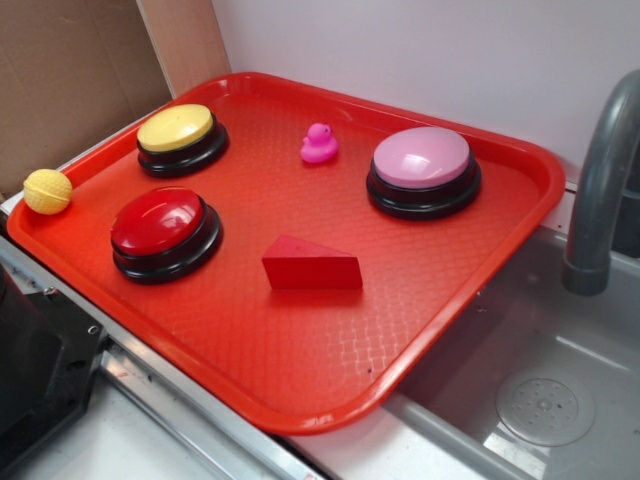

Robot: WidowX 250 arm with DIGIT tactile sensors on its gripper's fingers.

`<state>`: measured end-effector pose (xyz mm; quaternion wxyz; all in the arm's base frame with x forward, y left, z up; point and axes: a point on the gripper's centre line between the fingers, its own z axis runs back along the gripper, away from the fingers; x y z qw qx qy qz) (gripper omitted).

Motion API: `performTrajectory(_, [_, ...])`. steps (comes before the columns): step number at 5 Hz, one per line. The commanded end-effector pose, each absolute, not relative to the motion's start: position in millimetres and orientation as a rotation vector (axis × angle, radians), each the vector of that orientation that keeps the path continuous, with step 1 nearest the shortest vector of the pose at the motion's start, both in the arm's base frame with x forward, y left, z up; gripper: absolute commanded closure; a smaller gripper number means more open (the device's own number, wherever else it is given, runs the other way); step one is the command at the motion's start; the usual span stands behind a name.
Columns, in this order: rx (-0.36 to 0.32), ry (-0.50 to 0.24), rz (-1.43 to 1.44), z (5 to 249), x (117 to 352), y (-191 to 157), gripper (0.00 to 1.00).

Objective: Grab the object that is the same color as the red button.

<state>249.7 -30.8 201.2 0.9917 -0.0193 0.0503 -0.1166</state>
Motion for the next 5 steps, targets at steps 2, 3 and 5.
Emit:
performTrajectory(2, [-0.036,0.113,-0.593,141.4,218.5,-77.3,0.00])
performTrajectory(3, [-0.008,0.212,-0.667,100.7,226.0,-91.3,0.00])
performTrajectory(5, [0.046,0.183,-0.811,74.8,210.4,-116.9,0.00])
